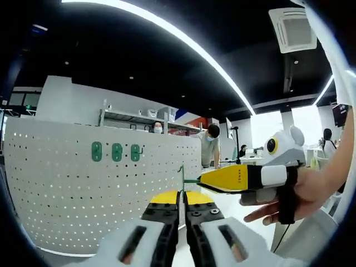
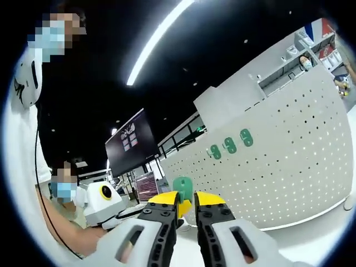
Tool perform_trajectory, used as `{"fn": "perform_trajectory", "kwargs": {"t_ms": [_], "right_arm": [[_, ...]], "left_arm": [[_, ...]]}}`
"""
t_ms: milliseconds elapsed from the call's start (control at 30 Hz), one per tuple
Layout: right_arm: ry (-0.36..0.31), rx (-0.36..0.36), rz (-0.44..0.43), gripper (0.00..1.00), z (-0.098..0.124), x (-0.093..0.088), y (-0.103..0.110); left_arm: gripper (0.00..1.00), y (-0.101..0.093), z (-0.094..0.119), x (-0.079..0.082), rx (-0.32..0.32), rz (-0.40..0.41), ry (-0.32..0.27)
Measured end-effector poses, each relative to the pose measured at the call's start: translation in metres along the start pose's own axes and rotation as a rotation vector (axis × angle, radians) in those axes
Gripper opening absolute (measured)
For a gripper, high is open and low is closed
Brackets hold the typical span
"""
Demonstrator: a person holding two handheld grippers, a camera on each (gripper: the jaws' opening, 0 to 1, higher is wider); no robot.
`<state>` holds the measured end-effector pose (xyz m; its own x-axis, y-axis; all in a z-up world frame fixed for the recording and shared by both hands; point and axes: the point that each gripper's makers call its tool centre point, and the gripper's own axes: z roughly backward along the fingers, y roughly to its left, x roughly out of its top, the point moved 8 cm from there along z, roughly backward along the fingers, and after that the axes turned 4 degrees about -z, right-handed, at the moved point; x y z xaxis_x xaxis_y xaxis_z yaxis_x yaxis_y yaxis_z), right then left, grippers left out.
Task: Insert the hook assembly into the mounting plate slot until the hook locks in place.
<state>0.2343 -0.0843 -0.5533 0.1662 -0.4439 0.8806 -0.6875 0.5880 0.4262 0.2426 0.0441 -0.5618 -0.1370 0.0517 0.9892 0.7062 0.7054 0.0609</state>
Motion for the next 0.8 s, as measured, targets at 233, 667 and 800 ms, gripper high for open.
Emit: {"fn": "perform_trajectory", "kwargs": {"t_ms": [233, 667, 800], "right_arm": [[0.007, 0.01, 0.011, 0.04, -0.0048, -0.0004, 0.0026], [0.002, -0.002, 0.015, 0.02, -0.007, -0.0011, 0.0032], [-0.003, -0.012, -0.015, 0.01, -0.0059, -0.0029, 0.0035]], "left_arm": [[0.02, -0.002, -0.0013, 0.0023, -0.008, -0.007, -0.002], [0.02, -0.0039, -0.0022, 0.0015, -0.011, -0.013, 0.005], [0.02, -0.005, -0.0017, 0.0003, -0.007, -0.012, 0.011]]}}
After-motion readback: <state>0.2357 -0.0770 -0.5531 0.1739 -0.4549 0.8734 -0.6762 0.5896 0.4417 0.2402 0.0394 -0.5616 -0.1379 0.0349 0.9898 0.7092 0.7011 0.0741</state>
